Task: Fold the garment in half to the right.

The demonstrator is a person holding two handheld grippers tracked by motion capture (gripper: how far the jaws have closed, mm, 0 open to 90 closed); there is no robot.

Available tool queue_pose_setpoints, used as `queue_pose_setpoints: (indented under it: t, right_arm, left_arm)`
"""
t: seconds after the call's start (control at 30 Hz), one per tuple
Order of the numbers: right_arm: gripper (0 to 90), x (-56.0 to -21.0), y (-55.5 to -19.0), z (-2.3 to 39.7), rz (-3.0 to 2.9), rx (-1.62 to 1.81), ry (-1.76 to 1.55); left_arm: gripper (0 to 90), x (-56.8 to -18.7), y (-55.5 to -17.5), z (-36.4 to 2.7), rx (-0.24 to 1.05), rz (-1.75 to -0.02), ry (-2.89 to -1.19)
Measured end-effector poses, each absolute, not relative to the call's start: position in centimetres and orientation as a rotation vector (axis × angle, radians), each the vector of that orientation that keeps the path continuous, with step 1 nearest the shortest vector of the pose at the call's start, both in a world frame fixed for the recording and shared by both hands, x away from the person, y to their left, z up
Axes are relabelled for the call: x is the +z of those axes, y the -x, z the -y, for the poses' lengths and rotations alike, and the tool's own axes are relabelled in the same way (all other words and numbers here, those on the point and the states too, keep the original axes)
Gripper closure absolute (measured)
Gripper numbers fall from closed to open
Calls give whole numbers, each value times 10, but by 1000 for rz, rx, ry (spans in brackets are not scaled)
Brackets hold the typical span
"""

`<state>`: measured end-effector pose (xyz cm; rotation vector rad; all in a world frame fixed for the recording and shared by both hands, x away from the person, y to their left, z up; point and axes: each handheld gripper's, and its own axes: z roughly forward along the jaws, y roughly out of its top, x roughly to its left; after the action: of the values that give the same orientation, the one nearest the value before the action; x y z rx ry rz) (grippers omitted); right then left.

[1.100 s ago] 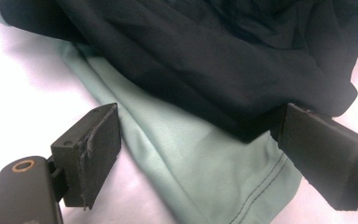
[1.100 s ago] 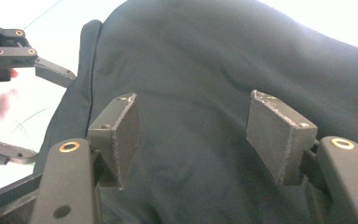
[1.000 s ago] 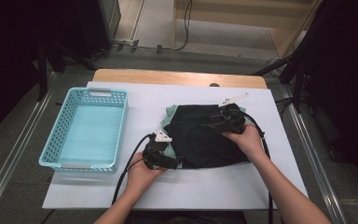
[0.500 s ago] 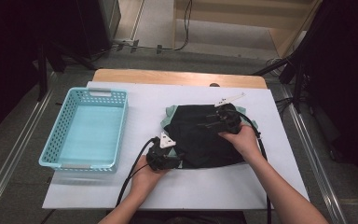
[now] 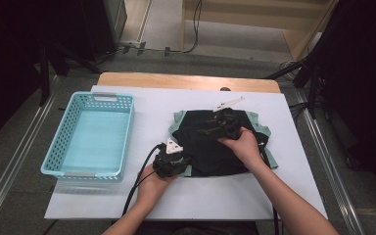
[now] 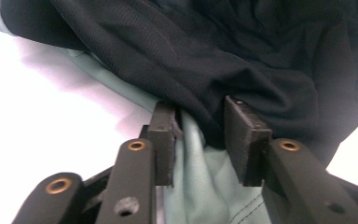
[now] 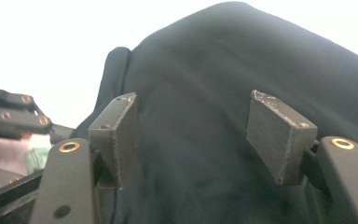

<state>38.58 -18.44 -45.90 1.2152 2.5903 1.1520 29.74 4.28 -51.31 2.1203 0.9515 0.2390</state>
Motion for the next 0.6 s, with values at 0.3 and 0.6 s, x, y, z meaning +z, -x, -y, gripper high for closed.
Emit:
queue_pose_setpoints:
  t: [0.3, 0.6]
  right_arm:
    - [330, -457, -393, 164, -2584, 1158, -1209]
    - [306, -458, -397, 145, -2598, 1142, -1188]
  left_arm:
    - [690, -514, -297, -43, 231, -945, -2116]
    - [690, -514, -298, -44, 225, -946, -2111]
